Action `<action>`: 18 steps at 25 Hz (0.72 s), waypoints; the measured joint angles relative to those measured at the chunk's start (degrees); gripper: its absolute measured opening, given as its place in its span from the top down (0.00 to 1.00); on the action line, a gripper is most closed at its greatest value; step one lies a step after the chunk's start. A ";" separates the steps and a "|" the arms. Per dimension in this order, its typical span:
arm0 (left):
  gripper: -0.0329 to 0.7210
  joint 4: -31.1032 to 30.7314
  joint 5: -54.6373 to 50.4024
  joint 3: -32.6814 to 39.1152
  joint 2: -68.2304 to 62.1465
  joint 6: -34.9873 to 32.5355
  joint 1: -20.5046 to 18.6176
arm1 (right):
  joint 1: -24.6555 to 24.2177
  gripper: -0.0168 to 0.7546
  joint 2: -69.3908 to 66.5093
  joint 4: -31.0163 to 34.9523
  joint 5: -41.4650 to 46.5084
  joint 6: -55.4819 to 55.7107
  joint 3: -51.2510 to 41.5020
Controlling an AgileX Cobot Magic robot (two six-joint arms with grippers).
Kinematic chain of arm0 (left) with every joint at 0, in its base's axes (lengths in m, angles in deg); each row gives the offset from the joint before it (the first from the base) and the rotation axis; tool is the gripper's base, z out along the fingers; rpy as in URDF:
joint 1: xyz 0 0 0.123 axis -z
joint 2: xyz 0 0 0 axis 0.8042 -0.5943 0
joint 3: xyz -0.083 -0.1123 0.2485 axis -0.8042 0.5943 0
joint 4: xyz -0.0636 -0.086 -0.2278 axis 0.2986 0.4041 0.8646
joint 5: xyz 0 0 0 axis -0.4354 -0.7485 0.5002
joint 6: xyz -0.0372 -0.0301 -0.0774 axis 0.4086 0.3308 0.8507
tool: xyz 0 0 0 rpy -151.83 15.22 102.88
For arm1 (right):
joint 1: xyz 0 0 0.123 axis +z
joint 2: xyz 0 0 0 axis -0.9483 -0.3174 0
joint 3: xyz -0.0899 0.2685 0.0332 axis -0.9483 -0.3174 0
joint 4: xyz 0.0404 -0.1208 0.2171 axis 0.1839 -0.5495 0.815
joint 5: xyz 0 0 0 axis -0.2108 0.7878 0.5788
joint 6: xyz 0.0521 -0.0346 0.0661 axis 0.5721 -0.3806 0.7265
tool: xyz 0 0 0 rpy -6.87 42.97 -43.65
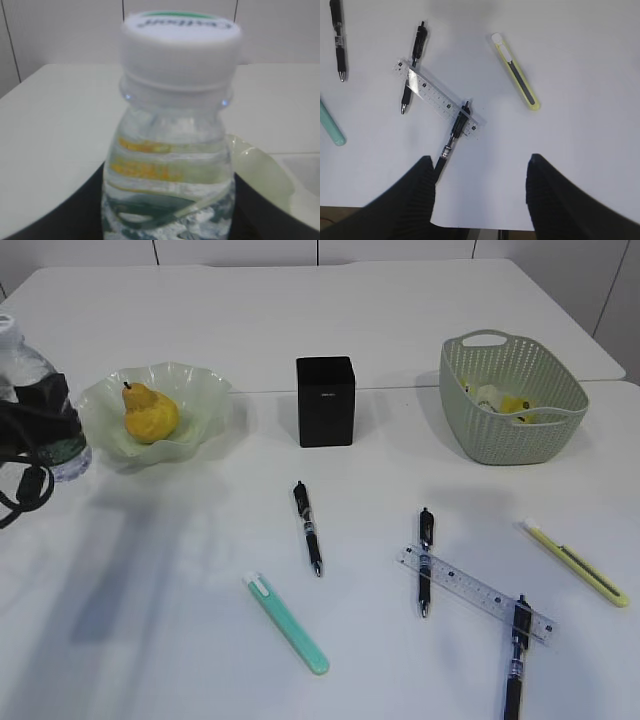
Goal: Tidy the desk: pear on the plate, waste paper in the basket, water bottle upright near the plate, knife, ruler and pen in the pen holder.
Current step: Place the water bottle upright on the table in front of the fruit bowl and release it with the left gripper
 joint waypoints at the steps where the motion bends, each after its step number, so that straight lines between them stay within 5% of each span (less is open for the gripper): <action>1: 0.48 -0.77 0.26 0.00 -0.88 0.25 0.00 | 0.00 0.38 0.00 0.00 0.00 0.00 0.00; 18: 0.48 -4.35 2.70 -0.67 -11.86 0.91 0.00 | 0.00 0.38 0.00 0.00 0.08 -0.12 0.00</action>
